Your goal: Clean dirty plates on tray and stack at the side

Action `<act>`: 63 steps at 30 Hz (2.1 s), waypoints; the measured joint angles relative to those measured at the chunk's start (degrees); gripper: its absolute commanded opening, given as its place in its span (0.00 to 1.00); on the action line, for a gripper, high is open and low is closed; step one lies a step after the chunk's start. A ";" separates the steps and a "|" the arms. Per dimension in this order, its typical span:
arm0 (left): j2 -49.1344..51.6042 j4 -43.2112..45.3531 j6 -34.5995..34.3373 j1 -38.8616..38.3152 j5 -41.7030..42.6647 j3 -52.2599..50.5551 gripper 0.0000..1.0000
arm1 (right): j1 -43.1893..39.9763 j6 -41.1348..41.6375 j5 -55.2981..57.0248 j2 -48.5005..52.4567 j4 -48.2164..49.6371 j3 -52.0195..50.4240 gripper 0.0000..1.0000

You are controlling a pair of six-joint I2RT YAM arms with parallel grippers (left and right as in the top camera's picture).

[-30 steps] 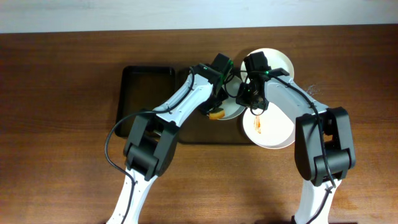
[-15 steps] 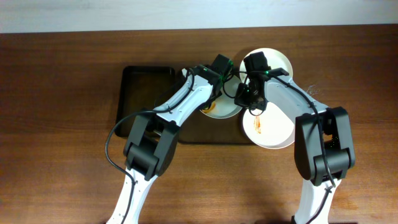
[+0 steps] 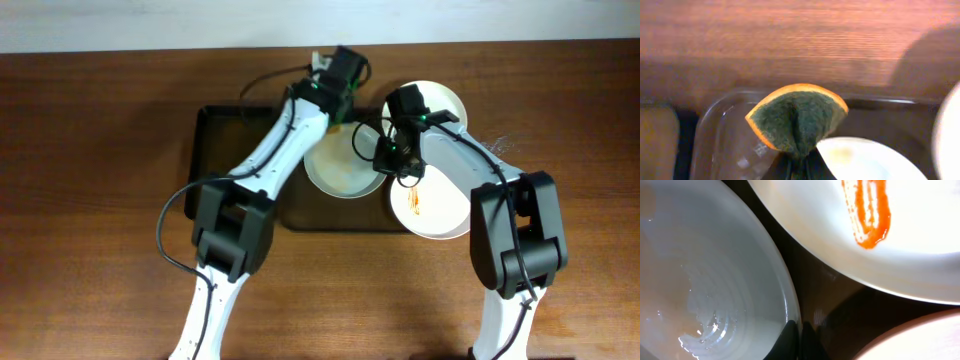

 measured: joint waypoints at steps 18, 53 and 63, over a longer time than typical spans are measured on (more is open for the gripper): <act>-1.95 -27.39 16.37 18.75 27.47 9.90 0.00 | 1.95 -9.77 -3.30 0.85 2.19 -0.02 0.08; -2.19 -28.39 18.49 25.03 28.55 9.94 0.00 | 30.21 -12.35 76.59 -11.67 -7.30 5.22 0.04; -2.19 -28.48 18.21 25.03 28.55 9.94 0.00 | 22.56 -12.00 47.10 -15.34 -11.08 5.25 0.04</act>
